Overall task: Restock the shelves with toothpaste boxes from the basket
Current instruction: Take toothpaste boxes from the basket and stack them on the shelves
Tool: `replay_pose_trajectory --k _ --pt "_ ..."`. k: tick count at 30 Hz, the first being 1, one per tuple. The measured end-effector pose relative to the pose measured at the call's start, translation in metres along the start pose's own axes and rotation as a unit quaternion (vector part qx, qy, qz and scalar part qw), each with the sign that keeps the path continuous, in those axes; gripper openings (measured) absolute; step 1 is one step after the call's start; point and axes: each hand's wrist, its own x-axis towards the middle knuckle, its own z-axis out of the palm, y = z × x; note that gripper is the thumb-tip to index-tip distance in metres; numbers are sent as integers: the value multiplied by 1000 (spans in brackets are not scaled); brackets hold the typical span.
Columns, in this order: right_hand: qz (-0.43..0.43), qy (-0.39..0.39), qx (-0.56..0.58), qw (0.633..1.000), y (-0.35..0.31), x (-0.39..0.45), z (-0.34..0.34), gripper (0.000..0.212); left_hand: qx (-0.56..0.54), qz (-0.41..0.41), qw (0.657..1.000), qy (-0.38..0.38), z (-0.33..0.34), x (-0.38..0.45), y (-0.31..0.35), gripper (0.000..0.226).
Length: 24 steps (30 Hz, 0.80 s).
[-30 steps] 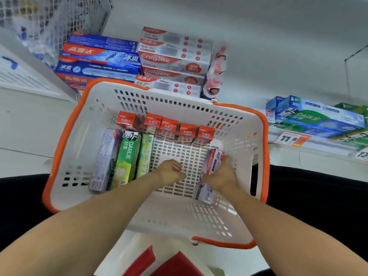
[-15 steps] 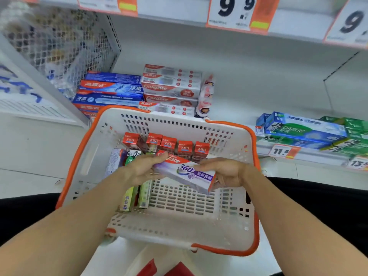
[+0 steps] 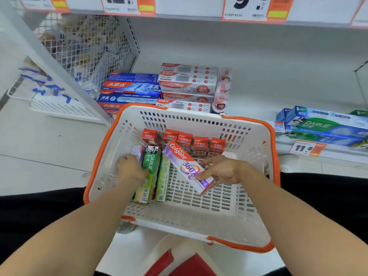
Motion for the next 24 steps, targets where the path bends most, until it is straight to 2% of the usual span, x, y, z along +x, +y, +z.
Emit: replay_pose_trajectory --k 3,7,10,11,13,15,17,19,21,24 --pt "13 8 0 1000 6 3 -1 29 -85 -49 995 -33 1 -1 4 43" --pt "21 16 -1 1000 12 4 -2 31 -113 -55 989 -82 -5 -7 1 56" --pt "6 7 8 1000 9 0 -4 33 -164 -73 978 -107 -21 -3 2 44" --pt "-3 0 15 1000 6 -2 -3 34 -237 -95 957 -140 -30 -3 3 37" --pt "-23 -18 33 999 0 -4 -2 37 -390 -130 877 -248 -49 -6 3 38" --pt "-46 -39 45 997 -9 -6 3 41 -450 -93 827 -325 -70 -13 3 40" --pt "-83 -54 48 994 -21 -8 10 45 -504 -32 791 -344 -89 -15 3 41" --pt "-132 -56 55 988 -37 -16 14 38 -551 12 763 -339 -112 -19 10 48" --pt "-183 -56 70 979 -56 -28 18 34 -570 47 748 -336 -135 -24 21 57" --pt "-260 -20 92 961 -82 -46 24 39 -580 71 745 -322 -170 -40 39 42"
